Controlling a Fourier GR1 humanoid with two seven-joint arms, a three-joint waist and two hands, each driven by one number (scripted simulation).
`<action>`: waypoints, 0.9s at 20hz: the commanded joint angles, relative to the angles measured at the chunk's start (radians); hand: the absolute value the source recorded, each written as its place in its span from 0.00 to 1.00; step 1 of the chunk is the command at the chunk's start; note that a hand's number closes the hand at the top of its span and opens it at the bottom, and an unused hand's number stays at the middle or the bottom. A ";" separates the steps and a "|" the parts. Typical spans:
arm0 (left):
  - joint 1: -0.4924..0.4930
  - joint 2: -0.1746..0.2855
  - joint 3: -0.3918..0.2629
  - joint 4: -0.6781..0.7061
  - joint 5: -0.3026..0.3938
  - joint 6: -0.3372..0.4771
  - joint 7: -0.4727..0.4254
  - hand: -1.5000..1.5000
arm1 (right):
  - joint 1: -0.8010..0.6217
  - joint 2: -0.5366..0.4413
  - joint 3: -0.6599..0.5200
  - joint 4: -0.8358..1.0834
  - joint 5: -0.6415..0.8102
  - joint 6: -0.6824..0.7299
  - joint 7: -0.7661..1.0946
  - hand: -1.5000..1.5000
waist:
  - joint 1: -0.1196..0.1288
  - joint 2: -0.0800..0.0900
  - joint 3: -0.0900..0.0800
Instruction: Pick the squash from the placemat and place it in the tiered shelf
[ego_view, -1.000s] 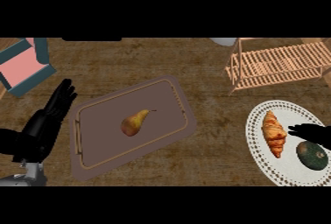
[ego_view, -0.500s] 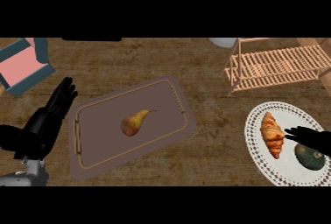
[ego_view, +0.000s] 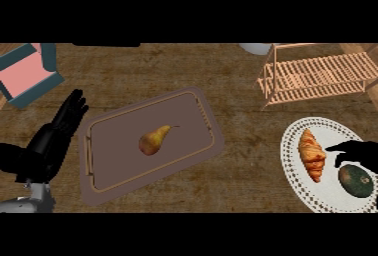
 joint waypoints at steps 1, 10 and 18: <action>-0.050 -0.007 0.010 -0.011 0.002 0.018 0.065 0.50 | 0.004 0.048 -0.036 0.042 -0.018 -0.121 -0.020 1.00 | -0.006 0.011 0.021; 0.020 -0.021 0.001 0.002 -0.043 0.036 0.013 0.50 | 0.045 0.219 -0.119 -0.109 -0.132 -0.076 0.309 1.00 | -0.064 -0.016 0.012; 0.044 -0.001 0.034 0.003 -0.015 0.022 0.024 0.50 | -0.002 0.426 -0.232 -0.252 -0.254 -0.085 0.508 1.00 | -0.094 -0.044 0.010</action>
